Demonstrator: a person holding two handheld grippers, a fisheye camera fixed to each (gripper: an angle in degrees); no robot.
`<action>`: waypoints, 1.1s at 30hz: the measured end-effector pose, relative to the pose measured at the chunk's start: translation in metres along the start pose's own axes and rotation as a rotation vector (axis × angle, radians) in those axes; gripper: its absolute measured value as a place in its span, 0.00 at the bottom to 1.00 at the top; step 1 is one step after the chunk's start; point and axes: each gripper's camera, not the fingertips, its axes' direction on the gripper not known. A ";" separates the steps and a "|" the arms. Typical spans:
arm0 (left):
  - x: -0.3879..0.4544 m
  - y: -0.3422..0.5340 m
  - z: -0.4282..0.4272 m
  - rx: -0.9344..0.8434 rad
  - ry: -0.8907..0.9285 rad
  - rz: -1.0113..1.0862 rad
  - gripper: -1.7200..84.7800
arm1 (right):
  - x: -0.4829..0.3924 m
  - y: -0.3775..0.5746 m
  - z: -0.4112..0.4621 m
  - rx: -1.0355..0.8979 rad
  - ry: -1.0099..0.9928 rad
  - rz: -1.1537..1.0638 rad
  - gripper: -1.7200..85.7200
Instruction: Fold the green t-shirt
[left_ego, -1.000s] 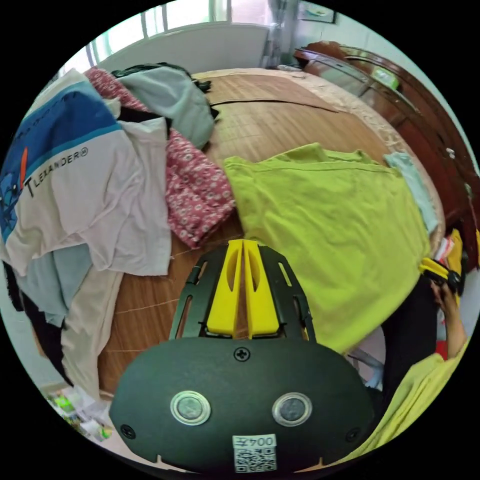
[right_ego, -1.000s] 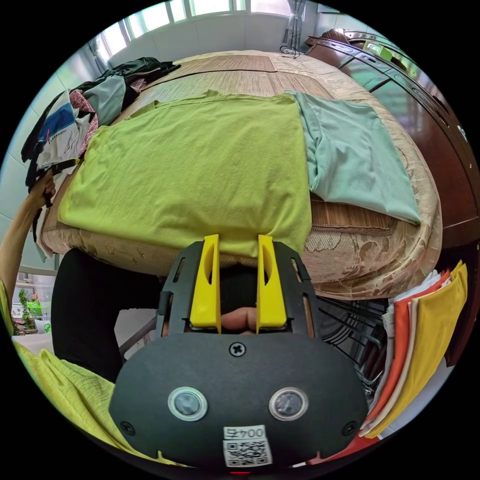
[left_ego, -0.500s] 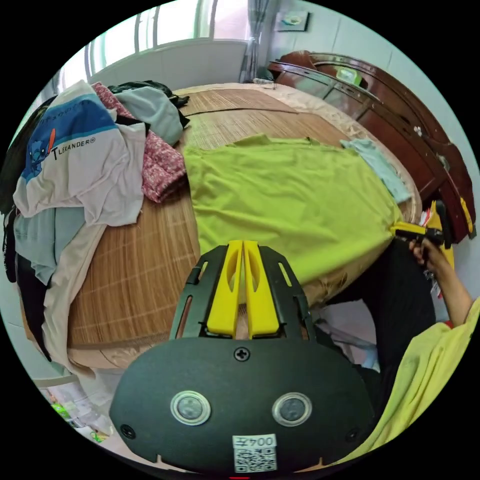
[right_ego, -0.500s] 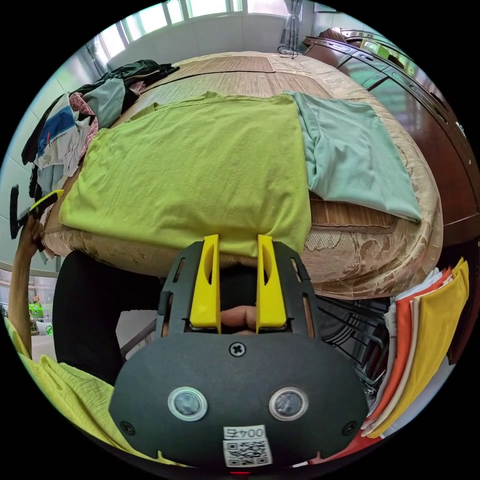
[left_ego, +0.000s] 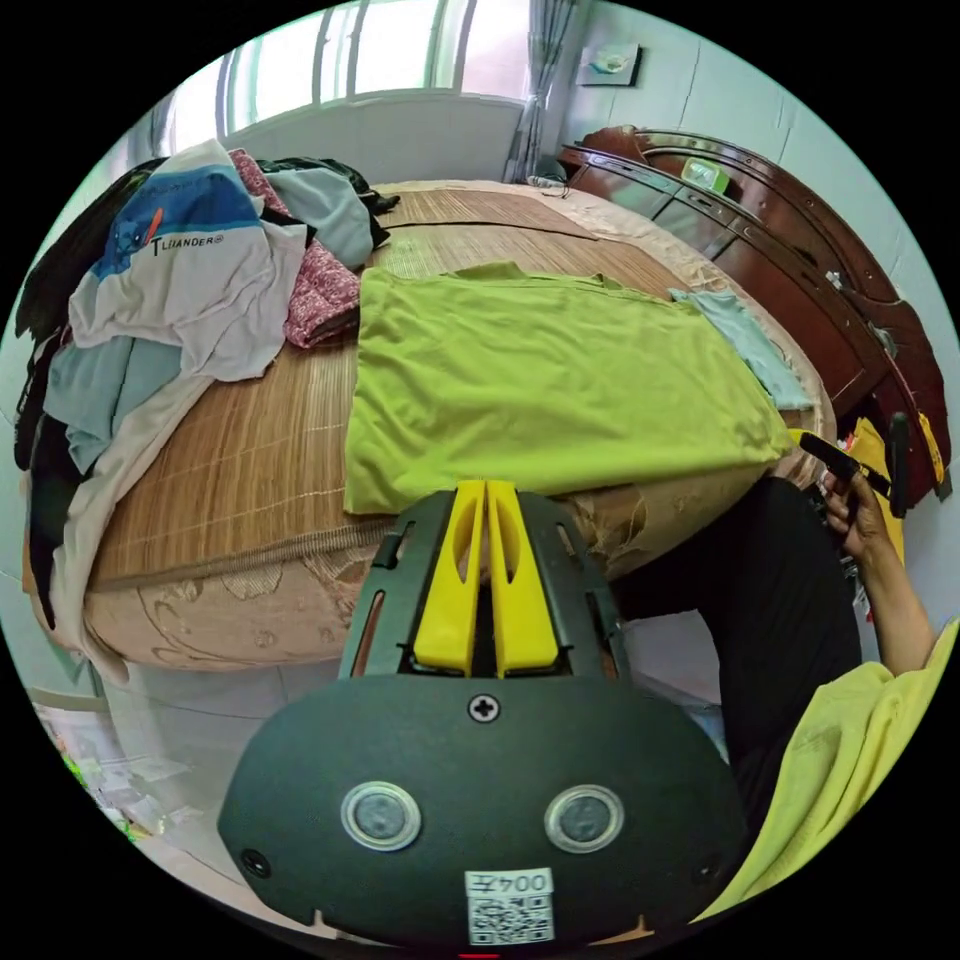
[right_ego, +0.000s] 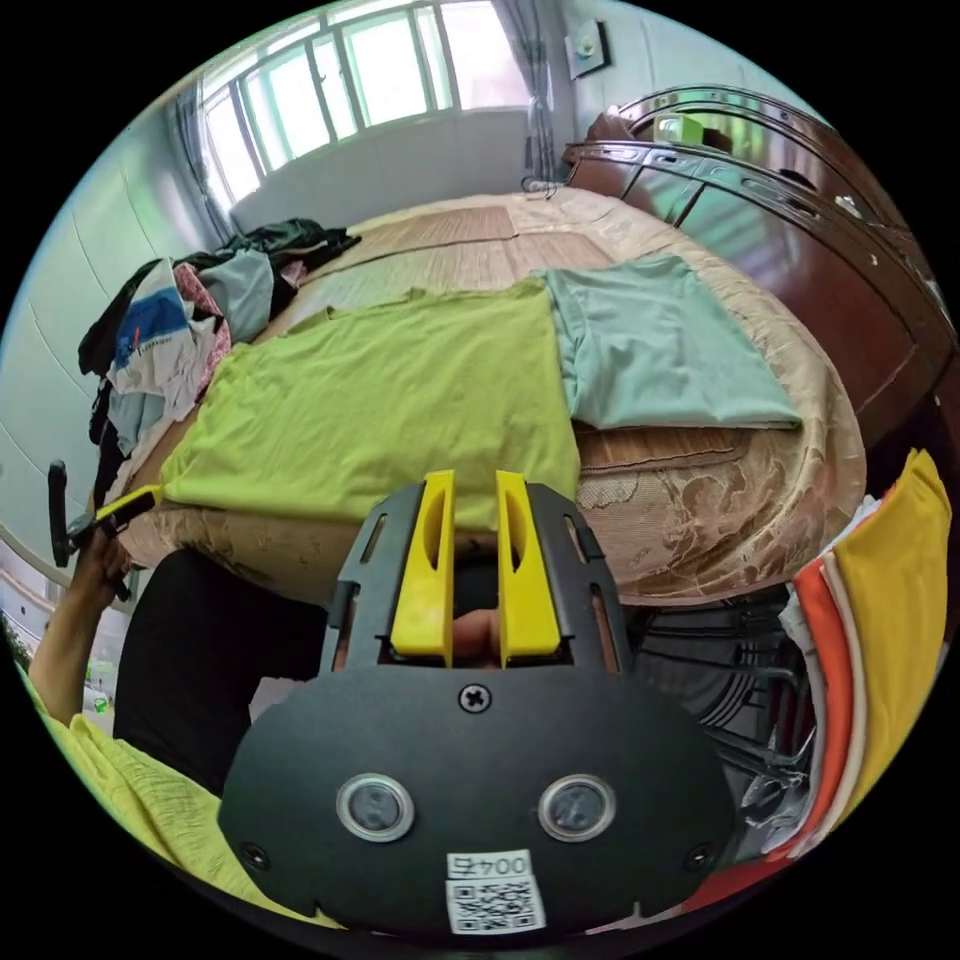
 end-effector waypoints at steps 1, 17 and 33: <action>0.003 0.007 0.003 0.004 0.013 -0.018 0.02 | 0.008 0.005 -0.005 0.020 -0.019 0.018 0.08; 0.061 0.009 0.034 -0.120 -0.068 0.120 0.02 | 0.106 0.035 -0.017 0.057 -0.322 0.222 0.13; 0.072 0.004 0.051 -0.142 0.103 0.018 0.02 | 0.148 0.052 -0.002 -0.050 -0.119 -0.258 0.10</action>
